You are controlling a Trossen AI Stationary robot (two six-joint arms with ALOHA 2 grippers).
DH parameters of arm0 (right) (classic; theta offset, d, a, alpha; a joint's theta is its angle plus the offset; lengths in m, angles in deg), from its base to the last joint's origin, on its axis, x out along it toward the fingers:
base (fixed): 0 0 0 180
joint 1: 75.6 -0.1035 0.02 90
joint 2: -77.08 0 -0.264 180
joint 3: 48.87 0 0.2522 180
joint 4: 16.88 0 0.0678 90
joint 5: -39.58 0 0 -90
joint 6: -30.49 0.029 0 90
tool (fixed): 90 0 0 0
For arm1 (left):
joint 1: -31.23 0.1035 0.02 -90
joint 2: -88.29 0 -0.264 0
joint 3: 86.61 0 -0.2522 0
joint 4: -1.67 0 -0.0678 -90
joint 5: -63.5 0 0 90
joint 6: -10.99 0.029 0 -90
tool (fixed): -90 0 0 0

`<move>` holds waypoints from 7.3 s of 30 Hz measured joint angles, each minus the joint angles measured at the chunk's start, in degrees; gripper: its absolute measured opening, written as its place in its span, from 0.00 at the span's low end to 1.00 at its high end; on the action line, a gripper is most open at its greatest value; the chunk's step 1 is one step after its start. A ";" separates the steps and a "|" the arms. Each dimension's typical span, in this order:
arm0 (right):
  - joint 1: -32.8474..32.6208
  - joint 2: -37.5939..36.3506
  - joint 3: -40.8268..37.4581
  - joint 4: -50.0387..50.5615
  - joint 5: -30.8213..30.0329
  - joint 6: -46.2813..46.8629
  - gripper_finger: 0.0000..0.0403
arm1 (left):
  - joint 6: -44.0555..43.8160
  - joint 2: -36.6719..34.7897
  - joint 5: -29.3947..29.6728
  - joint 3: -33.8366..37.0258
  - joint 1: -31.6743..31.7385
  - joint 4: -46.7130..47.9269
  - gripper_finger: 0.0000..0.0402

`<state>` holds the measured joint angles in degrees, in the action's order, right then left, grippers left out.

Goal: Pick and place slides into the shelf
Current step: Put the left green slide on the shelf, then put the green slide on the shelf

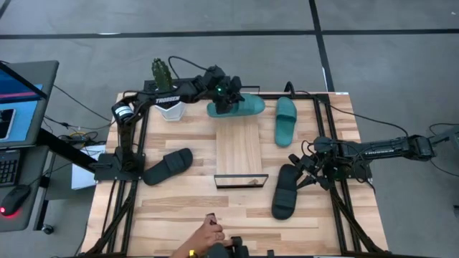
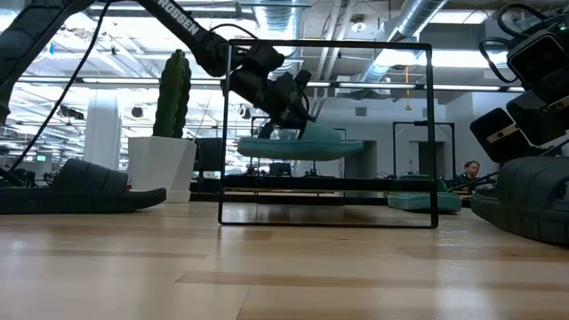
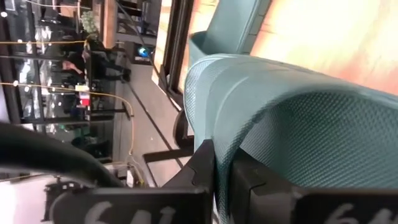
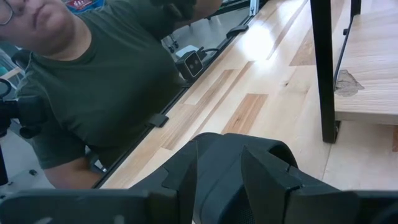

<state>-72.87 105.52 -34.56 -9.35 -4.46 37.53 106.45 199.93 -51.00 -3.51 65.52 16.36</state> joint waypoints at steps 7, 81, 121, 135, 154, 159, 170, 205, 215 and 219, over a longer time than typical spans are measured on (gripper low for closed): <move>0.01 0.00 -0.01 -0.02 0.00 0.00 0.28 | 2.13 0.00 -0.54 0.00 0.42 -0.37 0.00; 0.02 -0.02 0.00 0.00 -0.01 0.00 0.28 | 12.06 5.81 -3.32 -0.35 -0.42 -5.68 0.00; 0.00 0.00 0.00 0.00 0.01 0.00 0.28 | 13.44 5.75 0.78 -0.35 0.56 -3.32 0.12; 0.00 -0.01 0.00 0.02 0.01 0.00 0.28 | 14.14 5.75 2.84 -0.35 0.74 -3.35 0.36; 0.01 -0.01 0.00 0.01 0.01 0.00 0.28 | 14.36 5.69 4.28 -0.35 0.58 -3.20 0.40; 0.01 -0.02 0.00 0.02 0.01 0.00 0.28 | 14.49 5.66 4.37 -0.39 0.56 -1.72 0.40; 0.02 -0.01 -0.01 0.02 0.00 0.00 0.28 | 14.47 5.64 4.56 -0.39 0.56 0.02 0.40; 0.02 0.00 -0.01 0.02 -0.01 0.00 0.28 | 6.92 -3.97 19.73 -0.39 -2.82 11.38 0.40; 0.00 -0.02 -0.02 0.02 0.01 0.00 0.28 | -40.32 -18.57 -3.91 -0.39 -3.22 21.79 0.40; 0.02 0.00 0.00 0.02 -0.01 0.00 0.28 | -54.97 -23.52 -15.78 -0.39 -3.50 28.30 0.40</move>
<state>-72.86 105.52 -34.56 -9.33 -4.46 37.53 51.47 176.40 -66.78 -3.90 62.02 44.65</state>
